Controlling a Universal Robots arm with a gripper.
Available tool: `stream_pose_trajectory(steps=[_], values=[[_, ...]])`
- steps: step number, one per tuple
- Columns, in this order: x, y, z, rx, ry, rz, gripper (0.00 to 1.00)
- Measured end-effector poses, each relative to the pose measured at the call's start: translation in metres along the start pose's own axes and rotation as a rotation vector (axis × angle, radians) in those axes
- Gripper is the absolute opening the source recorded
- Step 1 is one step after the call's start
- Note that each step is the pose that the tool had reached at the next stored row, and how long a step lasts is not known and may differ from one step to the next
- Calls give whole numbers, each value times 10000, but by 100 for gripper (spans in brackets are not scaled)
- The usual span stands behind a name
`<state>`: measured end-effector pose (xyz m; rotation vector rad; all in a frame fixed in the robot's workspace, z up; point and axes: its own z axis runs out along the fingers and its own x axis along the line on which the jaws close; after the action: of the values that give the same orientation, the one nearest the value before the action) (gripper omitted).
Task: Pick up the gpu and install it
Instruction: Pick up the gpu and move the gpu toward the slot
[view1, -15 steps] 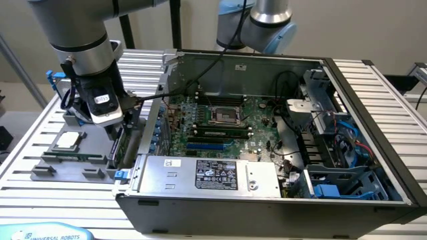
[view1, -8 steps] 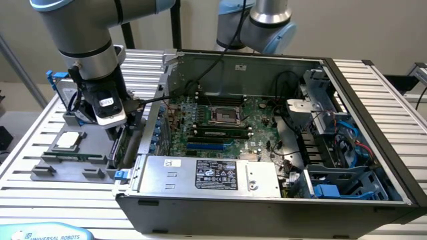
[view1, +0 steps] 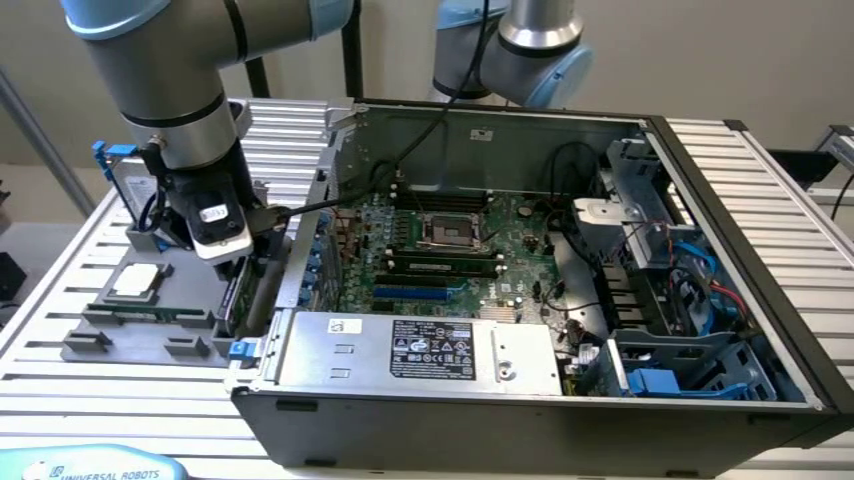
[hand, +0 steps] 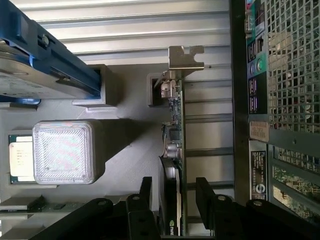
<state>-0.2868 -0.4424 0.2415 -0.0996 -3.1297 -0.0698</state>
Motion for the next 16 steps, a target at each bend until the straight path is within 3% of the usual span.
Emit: stream_pose_trajectory(steps=[8, 16], values=[[9, 0, 4, -3, -16, 415, 48], [12, 2, 8, 6, -18, 420, 46]])
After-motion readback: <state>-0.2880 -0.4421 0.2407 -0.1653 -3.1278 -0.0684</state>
